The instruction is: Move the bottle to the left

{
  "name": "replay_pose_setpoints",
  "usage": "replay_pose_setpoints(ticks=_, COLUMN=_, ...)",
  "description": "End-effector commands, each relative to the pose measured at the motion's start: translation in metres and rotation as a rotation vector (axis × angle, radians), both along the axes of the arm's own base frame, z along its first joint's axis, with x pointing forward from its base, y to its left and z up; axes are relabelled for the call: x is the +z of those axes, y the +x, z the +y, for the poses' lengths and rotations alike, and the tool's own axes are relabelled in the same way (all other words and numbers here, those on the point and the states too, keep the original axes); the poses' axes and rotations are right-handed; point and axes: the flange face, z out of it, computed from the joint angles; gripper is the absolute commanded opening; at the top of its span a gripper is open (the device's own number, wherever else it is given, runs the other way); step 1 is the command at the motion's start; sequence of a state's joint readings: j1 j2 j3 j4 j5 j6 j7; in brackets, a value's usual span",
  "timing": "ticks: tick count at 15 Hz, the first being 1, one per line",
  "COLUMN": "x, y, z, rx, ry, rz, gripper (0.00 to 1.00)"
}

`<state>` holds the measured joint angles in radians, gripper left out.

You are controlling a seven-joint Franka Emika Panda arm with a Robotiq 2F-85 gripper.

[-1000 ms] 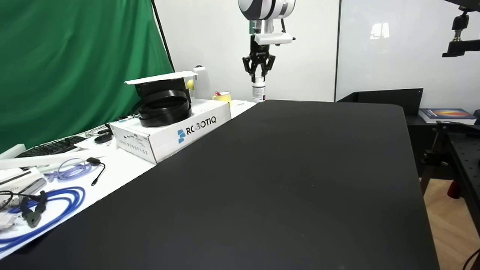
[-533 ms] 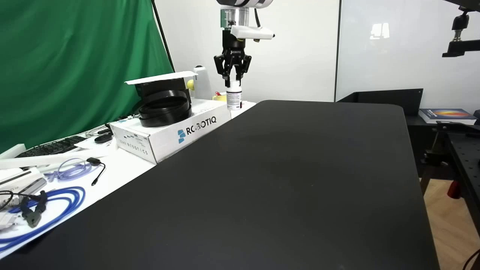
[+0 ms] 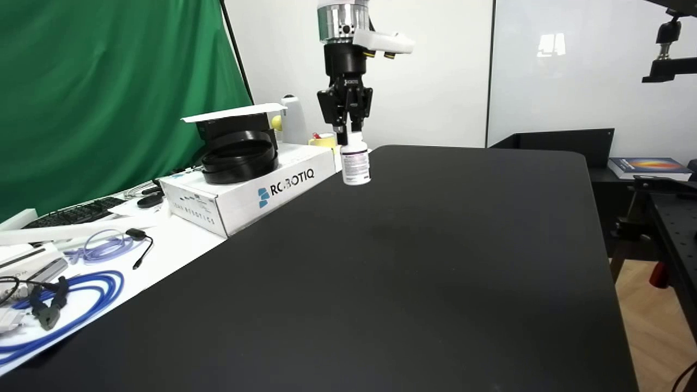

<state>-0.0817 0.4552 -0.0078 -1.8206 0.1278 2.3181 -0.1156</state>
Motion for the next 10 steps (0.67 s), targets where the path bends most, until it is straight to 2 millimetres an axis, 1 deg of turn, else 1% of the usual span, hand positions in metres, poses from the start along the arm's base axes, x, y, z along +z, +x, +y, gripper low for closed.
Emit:
replay_pose_setpoints(ticks=1, x=0.010, y=-0.069, z=-0.008, rx=0.092, ry=-0.025, rz=0.045, gripper=0.20)
replay_pose_setpoints(ticks=4, x=0.007, y=-0.123, z=-0.023, rx=0.137, ry=-0.007, rz=0.077, gripper=0.20)
replay_pose_setpoints(ticks=7, x=-0.002, y=-0.180, z=-0.038, rx=0.167, ry=0.014, rz=0.114, gripper=0.20)
replay_pose_setpoints(ticks=10, x=-0.015, y=-0.223, z=-0.052, rx=0.199, ry=-0.021, rz=0.111, gripper=0.20)
